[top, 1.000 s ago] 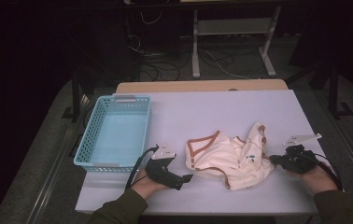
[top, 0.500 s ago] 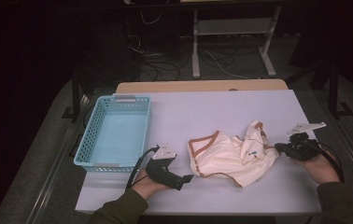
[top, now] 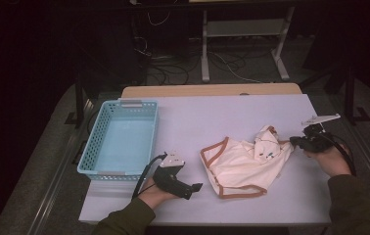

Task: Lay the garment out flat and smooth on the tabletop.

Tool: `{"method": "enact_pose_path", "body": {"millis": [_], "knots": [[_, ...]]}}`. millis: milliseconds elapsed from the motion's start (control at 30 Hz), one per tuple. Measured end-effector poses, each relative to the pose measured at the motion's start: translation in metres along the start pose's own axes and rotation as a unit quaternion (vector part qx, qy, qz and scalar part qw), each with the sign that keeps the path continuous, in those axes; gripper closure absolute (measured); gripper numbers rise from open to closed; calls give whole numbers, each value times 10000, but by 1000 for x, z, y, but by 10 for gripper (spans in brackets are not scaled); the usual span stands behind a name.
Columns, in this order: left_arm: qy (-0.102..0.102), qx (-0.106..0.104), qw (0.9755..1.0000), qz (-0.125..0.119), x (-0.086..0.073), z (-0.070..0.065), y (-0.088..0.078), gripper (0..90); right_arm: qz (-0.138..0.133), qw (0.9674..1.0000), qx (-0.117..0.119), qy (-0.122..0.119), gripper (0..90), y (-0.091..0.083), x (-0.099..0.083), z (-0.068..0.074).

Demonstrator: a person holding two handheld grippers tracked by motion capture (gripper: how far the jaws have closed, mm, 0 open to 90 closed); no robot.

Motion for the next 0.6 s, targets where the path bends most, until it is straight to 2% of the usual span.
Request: {"method": "enact_pose_path", "body": {"millis": [267,433,533,600], "knots": [[-5,0,10000,15,0,0,0,0,12,10000,22,90,875,16,9,-11],[-8,-1,10000,-6,0,0,0,0,57,9999,28,119,854,21,9,-10],[-5,2,10000,-15,0,0,0,0,-3,9996,73,280,709,17,9,-10],[6,3,10000,-10,0,0,-1,0,-42,9994,149,322,646,13,9,-10]]}}
Point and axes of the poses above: each handheld gripper's, and its own axes: y roughly forward along the jaws, x roughly out of its top, z roughly to its left, the point moved 3 cm from there along y, roughly forward along the jaws, and after that the axes turned 2 degrees about -y, right-handed, at the moved point
